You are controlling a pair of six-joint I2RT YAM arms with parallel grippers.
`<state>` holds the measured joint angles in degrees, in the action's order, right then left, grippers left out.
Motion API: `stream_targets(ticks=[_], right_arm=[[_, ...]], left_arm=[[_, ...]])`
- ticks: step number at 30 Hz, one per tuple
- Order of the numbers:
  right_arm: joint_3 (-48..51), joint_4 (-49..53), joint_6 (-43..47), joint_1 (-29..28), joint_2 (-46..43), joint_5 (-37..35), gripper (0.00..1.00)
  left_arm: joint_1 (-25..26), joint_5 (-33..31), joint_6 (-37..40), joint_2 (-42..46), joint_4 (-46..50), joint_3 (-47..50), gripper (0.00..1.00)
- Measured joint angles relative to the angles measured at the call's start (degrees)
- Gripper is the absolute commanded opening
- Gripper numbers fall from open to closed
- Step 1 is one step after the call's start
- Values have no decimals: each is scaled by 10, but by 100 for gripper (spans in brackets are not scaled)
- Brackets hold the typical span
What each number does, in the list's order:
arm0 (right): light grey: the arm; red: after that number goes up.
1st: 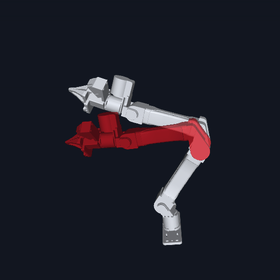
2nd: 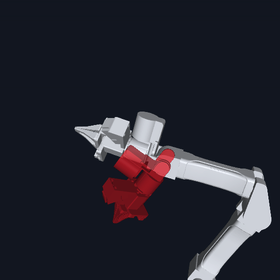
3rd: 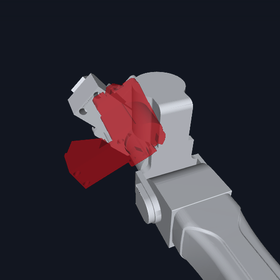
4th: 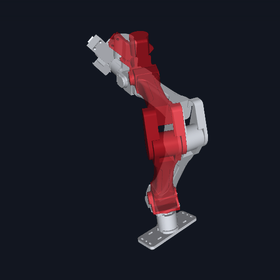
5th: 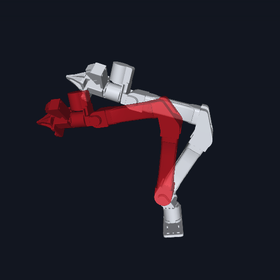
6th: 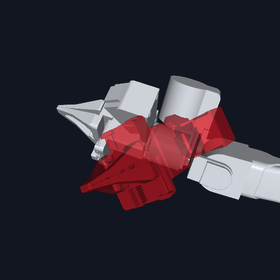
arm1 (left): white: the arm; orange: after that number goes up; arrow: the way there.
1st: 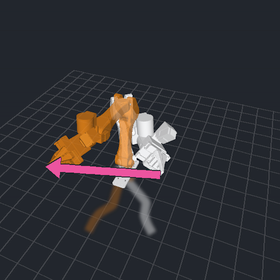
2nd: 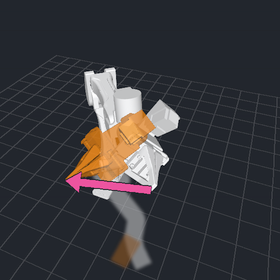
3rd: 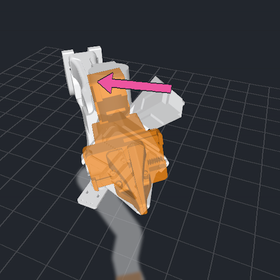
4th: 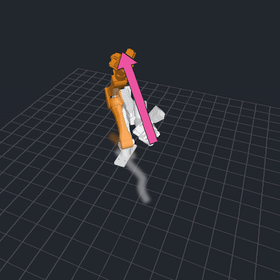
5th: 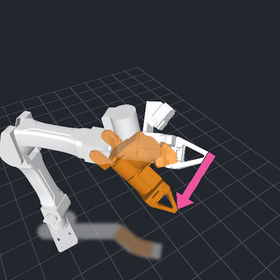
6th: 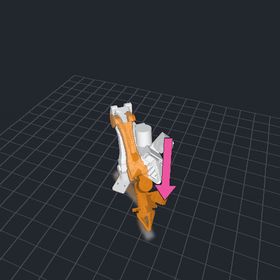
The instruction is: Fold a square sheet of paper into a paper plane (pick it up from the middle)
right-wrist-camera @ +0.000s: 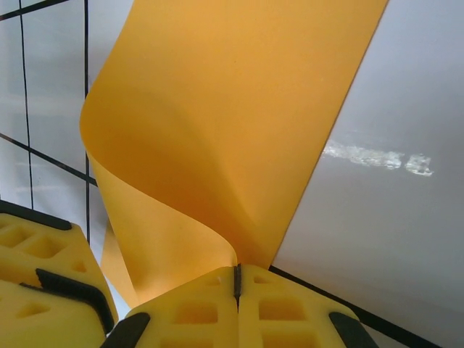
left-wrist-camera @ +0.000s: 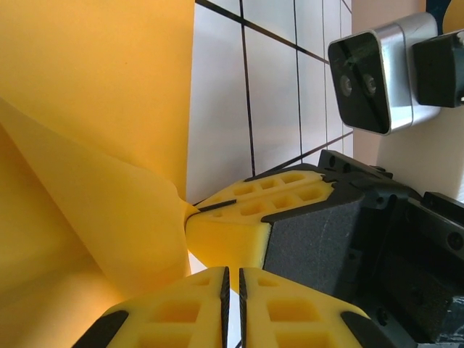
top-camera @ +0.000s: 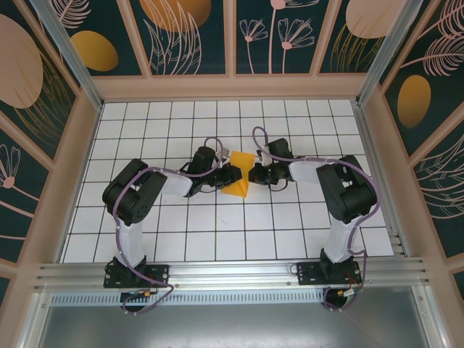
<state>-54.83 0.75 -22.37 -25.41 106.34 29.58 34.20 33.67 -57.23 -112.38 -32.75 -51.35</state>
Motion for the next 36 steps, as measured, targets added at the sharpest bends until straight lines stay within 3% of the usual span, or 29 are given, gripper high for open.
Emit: stream_targets(ticks=[36], right_arm=[[-14,7,11,3,13,-10,6]], left_arm=[[3,-11,11,-2,46,-16,16]])
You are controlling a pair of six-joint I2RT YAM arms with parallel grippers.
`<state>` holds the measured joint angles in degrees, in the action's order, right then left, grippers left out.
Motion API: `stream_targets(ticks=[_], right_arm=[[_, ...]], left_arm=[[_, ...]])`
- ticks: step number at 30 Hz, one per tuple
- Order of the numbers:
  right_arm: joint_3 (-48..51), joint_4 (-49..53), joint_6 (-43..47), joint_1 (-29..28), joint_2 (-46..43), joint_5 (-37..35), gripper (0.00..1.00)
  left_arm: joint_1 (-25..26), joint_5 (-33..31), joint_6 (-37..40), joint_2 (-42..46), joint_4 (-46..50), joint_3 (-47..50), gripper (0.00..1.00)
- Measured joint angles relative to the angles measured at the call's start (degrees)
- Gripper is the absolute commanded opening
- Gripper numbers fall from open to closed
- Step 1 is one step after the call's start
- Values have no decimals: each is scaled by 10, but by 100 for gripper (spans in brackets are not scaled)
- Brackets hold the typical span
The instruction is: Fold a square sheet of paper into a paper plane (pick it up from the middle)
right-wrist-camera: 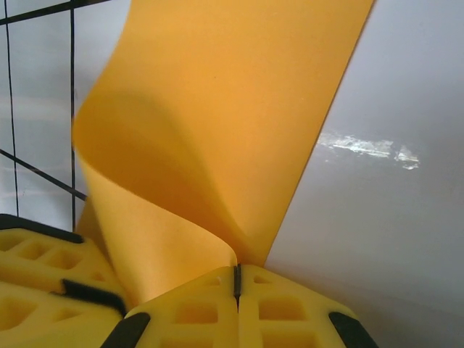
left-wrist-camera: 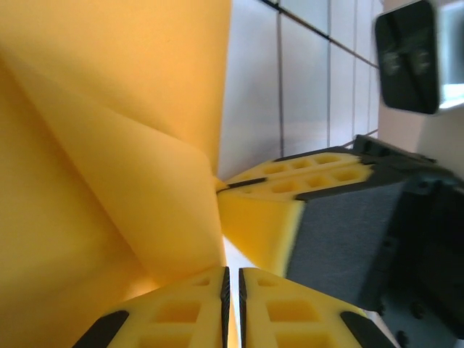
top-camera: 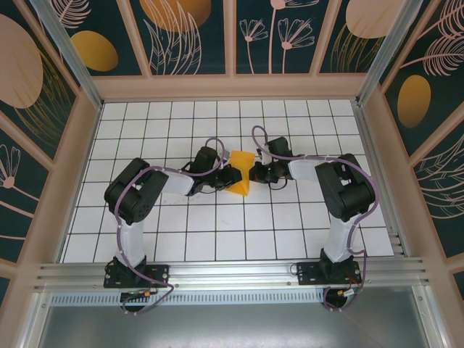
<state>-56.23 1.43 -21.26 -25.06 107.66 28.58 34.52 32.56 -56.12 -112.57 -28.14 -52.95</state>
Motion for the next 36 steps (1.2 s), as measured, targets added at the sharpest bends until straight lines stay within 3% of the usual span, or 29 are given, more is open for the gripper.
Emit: stream_targets(ticks=[36], right_arm=[[-16,6,4,0,12,10,6]], left_arm=[[0,-27,19,-17,29,-14,15]])
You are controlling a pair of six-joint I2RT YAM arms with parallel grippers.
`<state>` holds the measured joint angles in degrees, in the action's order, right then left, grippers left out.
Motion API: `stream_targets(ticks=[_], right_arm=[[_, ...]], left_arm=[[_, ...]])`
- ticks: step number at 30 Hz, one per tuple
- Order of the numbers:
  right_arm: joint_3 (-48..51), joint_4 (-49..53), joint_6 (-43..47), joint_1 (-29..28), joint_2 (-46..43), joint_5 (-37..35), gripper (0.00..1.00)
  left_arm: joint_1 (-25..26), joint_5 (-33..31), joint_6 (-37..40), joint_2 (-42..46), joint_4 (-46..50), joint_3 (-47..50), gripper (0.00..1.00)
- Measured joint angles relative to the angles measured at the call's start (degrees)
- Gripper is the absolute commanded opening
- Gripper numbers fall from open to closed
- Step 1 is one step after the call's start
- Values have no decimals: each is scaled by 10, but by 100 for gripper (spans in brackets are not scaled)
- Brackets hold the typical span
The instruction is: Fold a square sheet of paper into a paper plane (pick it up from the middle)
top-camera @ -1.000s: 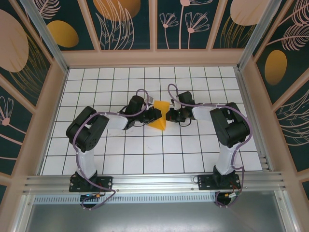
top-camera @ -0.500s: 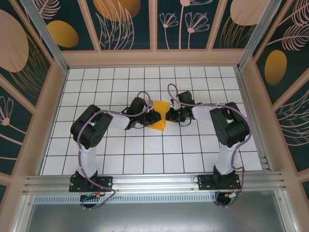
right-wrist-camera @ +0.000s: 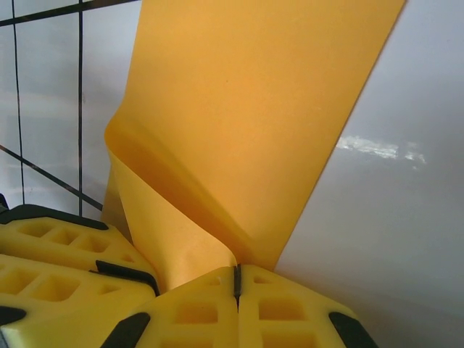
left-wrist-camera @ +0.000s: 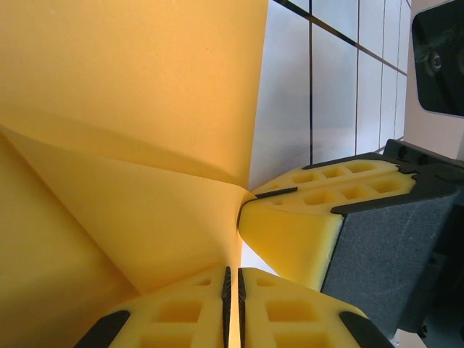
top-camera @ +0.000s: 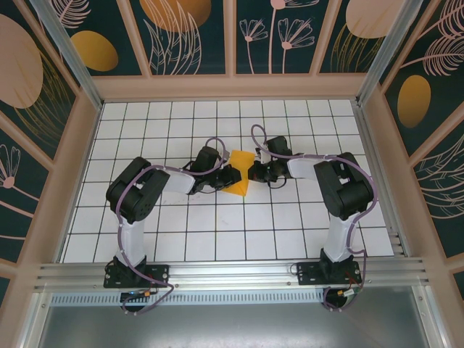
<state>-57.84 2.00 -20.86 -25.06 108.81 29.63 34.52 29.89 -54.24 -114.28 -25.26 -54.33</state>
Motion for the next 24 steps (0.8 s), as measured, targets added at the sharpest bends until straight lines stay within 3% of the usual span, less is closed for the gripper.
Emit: stream_targets(ticks=[24], right_arm=[[-9,5,0,0,9,4,6]], left_arm=[[0,-4,0,0,0,4,15]])
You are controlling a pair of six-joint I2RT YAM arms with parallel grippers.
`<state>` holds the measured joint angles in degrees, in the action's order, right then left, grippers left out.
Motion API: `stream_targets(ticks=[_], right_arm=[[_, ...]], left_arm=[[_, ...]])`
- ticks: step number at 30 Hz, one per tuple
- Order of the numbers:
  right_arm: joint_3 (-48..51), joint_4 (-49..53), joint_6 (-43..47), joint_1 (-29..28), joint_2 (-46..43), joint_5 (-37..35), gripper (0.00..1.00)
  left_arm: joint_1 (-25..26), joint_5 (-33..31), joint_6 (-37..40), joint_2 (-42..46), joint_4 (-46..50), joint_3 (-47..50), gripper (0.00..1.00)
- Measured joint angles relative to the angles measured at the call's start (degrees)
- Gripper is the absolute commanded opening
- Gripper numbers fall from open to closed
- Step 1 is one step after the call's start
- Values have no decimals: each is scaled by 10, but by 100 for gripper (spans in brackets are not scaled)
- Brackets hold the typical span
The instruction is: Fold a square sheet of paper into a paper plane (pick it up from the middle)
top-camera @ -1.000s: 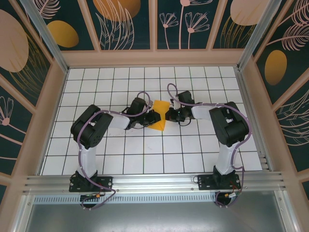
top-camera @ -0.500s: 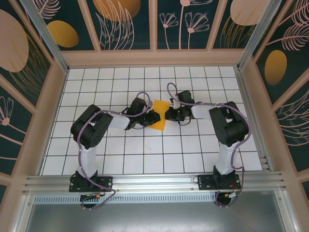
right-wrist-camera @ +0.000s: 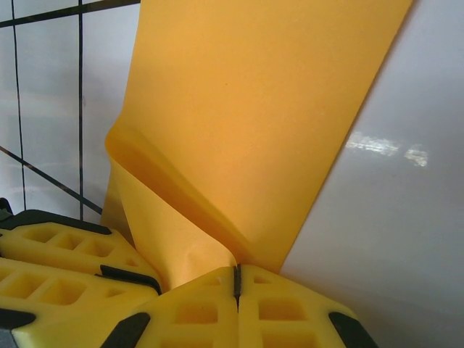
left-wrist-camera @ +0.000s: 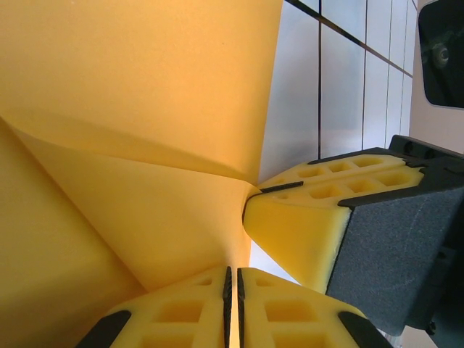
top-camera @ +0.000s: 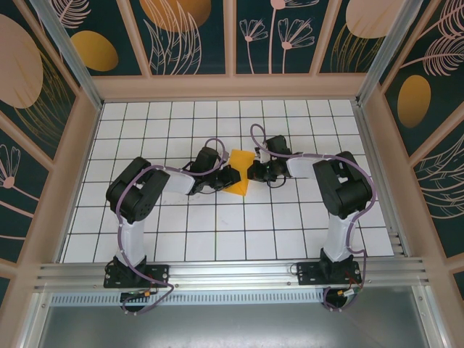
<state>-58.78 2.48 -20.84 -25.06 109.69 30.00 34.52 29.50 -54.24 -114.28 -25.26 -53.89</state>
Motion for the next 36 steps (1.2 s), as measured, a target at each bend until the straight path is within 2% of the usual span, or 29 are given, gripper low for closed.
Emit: stream_targets(ticks=[16,25,30,36], right_arm=[[0,2,0,-1,0,-4,7],[0,17,-8,-2,-16,-28,20],[0,21,-9,-2,-40,-39,21],[0,22,-9,-2,-44,-37,17]], left_arm=[[1,-5,2,-3,20,-5,14],[3,-15,7,-3,38,-13,12],[6,-28,7,-3,64,-25,11],[13,-56,6,-3,105,-44,10]])
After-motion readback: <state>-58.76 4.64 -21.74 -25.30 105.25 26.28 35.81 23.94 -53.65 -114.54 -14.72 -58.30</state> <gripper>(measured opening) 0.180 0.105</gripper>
